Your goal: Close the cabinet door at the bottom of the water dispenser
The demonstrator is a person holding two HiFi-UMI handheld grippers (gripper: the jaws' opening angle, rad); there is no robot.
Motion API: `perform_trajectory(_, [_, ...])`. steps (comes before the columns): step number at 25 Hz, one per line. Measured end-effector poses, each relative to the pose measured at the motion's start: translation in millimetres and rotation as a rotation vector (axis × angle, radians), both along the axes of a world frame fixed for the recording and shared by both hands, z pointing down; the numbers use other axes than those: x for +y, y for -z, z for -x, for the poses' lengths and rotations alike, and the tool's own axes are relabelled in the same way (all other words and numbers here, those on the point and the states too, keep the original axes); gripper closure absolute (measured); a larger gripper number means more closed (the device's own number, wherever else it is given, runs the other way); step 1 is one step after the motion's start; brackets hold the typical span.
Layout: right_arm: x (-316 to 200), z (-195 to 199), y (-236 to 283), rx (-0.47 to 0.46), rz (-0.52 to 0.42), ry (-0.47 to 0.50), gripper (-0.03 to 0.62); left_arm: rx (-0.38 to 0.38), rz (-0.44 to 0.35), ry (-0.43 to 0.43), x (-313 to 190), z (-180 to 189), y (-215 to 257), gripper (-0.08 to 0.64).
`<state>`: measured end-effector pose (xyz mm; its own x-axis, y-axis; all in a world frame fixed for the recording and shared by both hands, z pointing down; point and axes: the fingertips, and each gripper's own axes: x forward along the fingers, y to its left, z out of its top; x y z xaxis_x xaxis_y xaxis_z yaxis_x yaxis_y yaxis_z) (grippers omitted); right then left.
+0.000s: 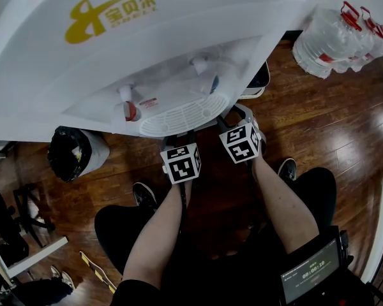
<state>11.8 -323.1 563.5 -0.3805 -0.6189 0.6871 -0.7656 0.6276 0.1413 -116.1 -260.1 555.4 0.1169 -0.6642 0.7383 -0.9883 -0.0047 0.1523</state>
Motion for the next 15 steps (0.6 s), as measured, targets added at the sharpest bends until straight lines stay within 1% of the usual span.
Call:
perform_trajectory(7, [3.2,-2.4,-0.1,0.033,0.025,-0.039,0.364,-0.031,-0.012,-0.049,2.6,-1.7,5.7,0.355])
perform_trajectory(9, [3.8,-4.9,0.8,-0.011,0.046,-0.075,0.374,-0.025,-0.015,-0.063,4.0,-2.5,13.2,0.355])
perform_trajectory(11, [5.1,-7.1,6.0,-0.073,0.056,-0.120,0.413,0.012,-0.014,-0.067,8.3,-4.1,21.1,0.354])
perform_trajectory(13, [8.0,-5.9,19.5,-0.122,0.049,-0.134,0.428,0.066,-0.015,-0.062,13.7,-6.2,29.4,0.356])
perform_trajectory(15, [11.5,-3.2,36.1,-0.170,0.035,-0.129,0.439,0.098,-0.030,-0.051,17.4,-5.7,37.9,0.356])
